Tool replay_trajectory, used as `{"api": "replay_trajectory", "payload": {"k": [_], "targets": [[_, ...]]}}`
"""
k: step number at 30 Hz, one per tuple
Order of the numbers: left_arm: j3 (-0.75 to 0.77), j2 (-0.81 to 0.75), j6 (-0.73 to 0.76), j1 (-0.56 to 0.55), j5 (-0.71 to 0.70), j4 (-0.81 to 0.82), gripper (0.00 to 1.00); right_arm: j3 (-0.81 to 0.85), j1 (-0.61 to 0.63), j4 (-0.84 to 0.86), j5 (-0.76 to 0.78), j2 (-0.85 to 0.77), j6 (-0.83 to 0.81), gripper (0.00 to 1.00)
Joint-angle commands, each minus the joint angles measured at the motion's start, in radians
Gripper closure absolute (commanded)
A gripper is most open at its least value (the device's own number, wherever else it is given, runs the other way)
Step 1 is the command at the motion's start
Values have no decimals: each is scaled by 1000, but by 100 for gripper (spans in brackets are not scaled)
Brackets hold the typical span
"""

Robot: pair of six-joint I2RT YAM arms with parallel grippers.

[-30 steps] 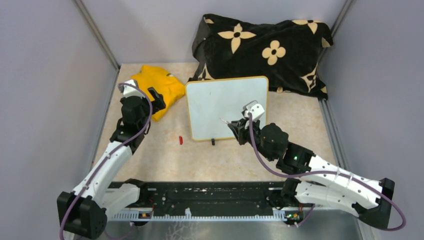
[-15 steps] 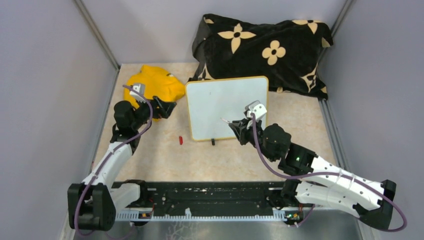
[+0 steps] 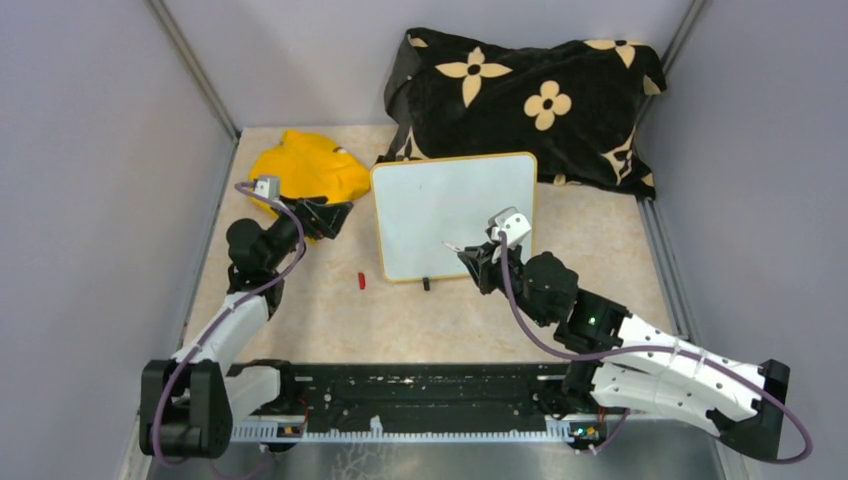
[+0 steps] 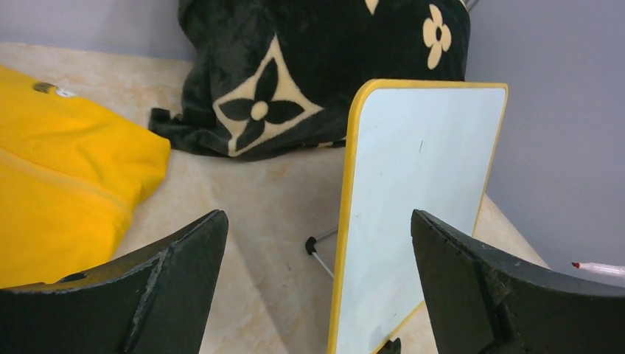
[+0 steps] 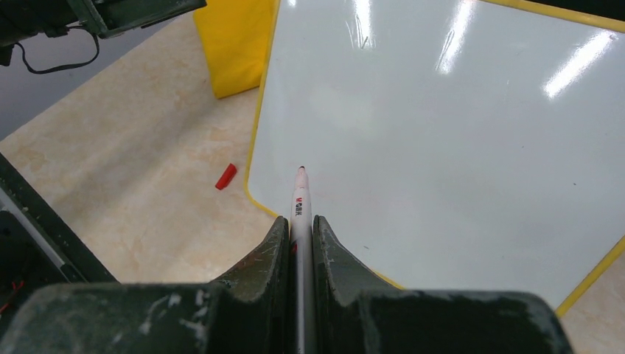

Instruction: Write a sentence on the whiteboard

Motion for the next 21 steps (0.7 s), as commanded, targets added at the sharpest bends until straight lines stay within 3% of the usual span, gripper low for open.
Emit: {"api": "replay_trajectory", "payload": {"k": [1, 4, 8, 10, 14, 19, 21], "targets": [[34, 125, -74, 5, 117, 132, 1, 13, 9, 80, -11, 36, 8, 100], [106, 192, -147, 5, 75, -1, 1, 12, 7, 91, -5, 45, 5, 100], [171, 207, -66, 5, 142, -121, 1, -2, 7, 101, 10, 42, 4, 100], [149, 192, -43, 5, 141, -88, 1, -5, 8, 104, 14, 38, 0, 100], [99, 218, -5, 5, 283, 49, 1, -6, 8, 104, 21, 39, -7, 100], [171, 426, -90, 5, 552, 238, 7, -3, 8, 148, 23, 59, -17, 100], [184, 517, -183, 5, 639, 410, 12, 6, 8, 150, 20, 70, -23, 100]]}}
